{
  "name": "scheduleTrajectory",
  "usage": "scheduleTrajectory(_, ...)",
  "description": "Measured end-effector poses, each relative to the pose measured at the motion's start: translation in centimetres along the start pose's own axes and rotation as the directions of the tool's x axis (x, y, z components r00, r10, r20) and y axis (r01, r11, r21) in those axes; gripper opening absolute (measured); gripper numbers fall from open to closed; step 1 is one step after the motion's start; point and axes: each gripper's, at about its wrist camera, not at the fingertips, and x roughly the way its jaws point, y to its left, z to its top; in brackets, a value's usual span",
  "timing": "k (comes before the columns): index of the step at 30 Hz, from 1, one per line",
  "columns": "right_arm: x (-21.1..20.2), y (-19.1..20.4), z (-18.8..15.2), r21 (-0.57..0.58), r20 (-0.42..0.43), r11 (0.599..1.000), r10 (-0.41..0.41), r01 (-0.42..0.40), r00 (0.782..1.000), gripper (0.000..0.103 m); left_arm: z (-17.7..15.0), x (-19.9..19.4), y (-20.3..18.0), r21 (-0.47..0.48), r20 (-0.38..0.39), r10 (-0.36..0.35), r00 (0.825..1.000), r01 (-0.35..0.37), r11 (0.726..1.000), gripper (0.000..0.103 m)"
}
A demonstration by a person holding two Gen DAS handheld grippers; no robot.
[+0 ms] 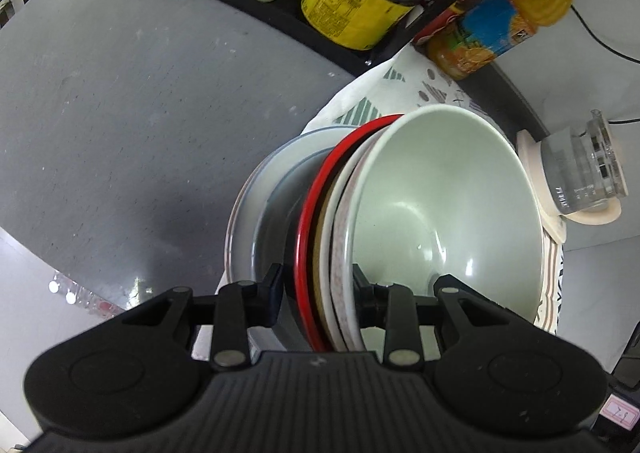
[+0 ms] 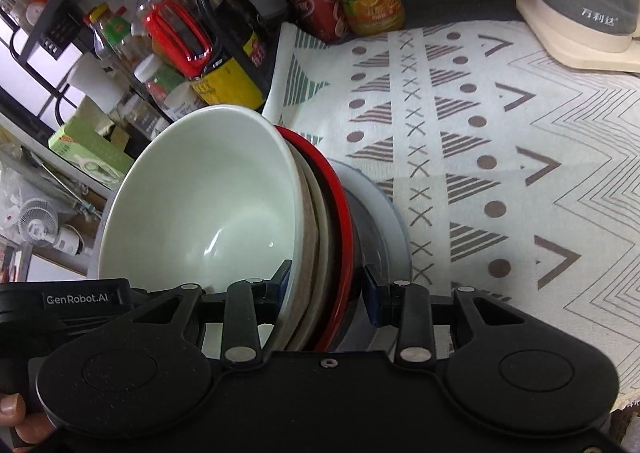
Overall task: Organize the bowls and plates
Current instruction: 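Lift the bowl stack and carry it over the plate stack, then lower the bowl stack onto the 'BAKERY' plate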
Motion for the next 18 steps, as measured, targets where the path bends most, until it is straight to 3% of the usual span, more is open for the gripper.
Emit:
scheduleTrajectory(12,0.8,-0.1,0.1,0.010,-0.015,0.999,-0.035,0.035,0.999,0.035,0.8,0.5,-0.2,-0.008,-0.004,-0.014,1.000,0.014,1.000,0.031)
scheduleTrajectory(18,0.9,0.2,0.1,0.015,-0.006,0.999,-0.047,0.048,0.999,0.037,1.4,-0.8,-0.9,0.027,0.042,0.003,0.999,-0.004,1.000,0.032)
